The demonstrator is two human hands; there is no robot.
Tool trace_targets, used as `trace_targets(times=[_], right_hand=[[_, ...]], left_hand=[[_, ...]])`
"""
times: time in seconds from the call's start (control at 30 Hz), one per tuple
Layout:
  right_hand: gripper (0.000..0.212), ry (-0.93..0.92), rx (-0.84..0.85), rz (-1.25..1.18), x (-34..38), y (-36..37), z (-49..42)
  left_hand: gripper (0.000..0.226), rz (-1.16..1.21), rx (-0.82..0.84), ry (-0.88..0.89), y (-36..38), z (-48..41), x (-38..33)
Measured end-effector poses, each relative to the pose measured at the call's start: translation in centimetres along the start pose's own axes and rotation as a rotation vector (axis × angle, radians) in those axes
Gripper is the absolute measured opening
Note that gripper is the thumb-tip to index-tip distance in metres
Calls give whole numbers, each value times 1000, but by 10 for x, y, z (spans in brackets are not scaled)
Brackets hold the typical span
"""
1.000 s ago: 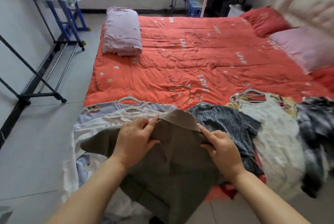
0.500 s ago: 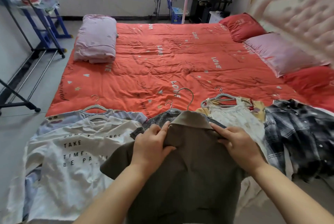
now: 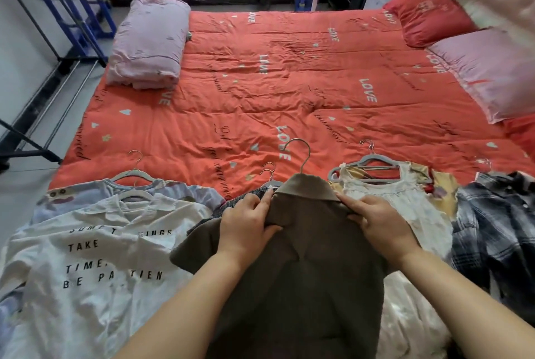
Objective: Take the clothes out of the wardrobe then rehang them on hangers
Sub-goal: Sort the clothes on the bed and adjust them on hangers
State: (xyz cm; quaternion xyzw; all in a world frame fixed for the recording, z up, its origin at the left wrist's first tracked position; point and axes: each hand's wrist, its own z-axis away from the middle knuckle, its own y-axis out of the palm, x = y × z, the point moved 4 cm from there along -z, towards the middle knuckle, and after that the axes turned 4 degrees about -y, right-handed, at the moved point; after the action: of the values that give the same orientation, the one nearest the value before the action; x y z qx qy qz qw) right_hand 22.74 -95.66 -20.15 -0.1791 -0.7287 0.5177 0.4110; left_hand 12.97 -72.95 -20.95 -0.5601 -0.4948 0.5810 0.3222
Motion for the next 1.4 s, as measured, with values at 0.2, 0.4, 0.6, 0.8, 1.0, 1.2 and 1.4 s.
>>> trace_targets(times=[0.2,0.4,0.6,0.8,1.0,1.2,1.4], right_hand=[[50,43,53,-19,-15,37,-50],[52,39,102,-31,-35,83,-98],[68,27,165,-68,-82,153,-146],[65,175,402,40,-117,226,-144],[59,126,420,6,-112,238,-120],[54,144,380,4,-91,210,-124],[56,61,307,-20,-46,176,-132]], left_hand=[[78,23,97,-68,33,-43,36],[78,-2,174,-175,67,-78,66],[74,-75,261,-276,129,-119,98],[82,-166,500,-406,204,-129,116],[72,-144,560,-417,217,-113,101],[65,-140,520,-395,182,-113,93],[59,-170,432,-391,119,-106,84]])
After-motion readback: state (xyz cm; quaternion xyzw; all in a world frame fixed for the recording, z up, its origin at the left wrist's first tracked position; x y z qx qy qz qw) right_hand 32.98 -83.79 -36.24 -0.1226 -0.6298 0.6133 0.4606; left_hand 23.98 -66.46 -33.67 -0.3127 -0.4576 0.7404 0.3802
